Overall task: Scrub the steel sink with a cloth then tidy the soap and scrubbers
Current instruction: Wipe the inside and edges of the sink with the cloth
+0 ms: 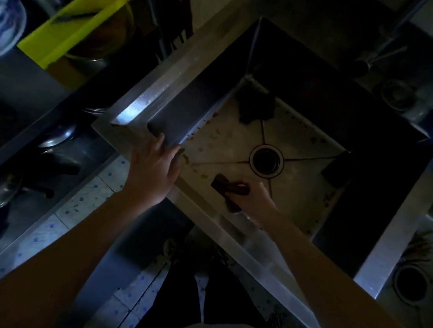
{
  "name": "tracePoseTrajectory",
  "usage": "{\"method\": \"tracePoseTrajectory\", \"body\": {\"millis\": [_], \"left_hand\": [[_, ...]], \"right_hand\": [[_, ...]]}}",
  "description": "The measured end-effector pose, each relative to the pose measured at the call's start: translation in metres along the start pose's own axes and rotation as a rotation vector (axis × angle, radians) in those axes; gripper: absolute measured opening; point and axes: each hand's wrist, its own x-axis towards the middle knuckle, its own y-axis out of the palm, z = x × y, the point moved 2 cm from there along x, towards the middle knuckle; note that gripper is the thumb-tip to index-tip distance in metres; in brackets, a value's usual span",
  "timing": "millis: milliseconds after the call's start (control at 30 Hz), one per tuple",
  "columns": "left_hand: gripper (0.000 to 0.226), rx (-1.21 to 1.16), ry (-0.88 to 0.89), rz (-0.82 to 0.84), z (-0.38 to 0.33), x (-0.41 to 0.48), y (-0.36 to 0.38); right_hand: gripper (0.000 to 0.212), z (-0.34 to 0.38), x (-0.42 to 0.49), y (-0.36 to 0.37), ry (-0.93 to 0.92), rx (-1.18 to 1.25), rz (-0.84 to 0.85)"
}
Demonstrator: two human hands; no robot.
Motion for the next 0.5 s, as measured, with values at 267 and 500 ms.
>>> {"method": "tracePoseTrajectory", "body": {"millis": [267, 500], "left_hand": [[0.047, 0.010, -0.064, 0.053, 0.002, 0.005, 0.002], [0.053, -0.007, -0.097, 0.082, -0.003, 0.011, 0.004]], "right_hand": [[0.017, 0.051, 0.063, 0.043, -0.082, -0.017, 0.069], [0.017, -0.027, 0.043, 0.017, 0.136, -0.015, 0.274]]}}
